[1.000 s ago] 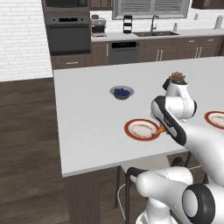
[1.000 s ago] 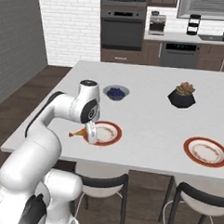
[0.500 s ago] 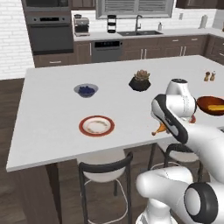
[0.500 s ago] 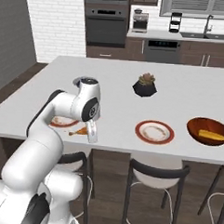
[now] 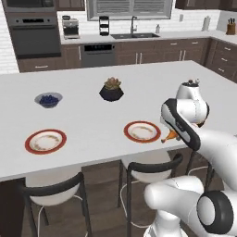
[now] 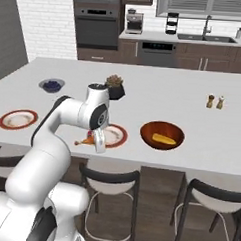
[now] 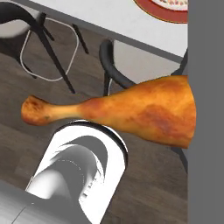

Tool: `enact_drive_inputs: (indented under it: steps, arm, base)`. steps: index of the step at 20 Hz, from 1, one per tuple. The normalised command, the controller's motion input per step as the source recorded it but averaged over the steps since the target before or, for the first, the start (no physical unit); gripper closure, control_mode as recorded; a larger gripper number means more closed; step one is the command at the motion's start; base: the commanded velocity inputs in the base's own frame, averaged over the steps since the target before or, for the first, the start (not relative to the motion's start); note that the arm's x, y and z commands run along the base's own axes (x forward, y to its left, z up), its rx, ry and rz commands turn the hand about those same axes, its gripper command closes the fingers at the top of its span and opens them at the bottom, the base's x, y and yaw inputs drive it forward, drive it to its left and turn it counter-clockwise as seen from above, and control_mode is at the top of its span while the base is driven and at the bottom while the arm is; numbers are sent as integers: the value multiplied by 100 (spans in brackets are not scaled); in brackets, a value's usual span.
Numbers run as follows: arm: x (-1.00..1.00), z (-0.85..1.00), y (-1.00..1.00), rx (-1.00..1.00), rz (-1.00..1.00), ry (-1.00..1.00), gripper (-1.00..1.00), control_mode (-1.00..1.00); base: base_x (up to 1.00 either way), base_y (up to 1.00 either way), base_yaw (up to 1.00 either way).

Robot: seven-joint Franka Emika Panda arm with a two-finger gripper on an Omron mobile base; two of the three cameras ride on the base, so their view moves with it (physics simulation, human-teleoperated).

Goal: Pick the chicken drumstick and corn from their plates and place them in the bowl. Then put the bowl in the fridge.

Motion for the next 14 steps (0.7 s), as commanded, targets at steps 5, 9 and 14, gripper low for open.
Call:
enact_drive_inputs:
  steps: [5,9,14]
  arm:
    - [0,0,0,0,0,0,100,100]
    - [0,0,0,0,0,0,100,100]
    - [0,0,0,0,0,0,100,100]
  base:
    - [1,-100,13]
    - [33,-91,10]
    - [56,1,1]
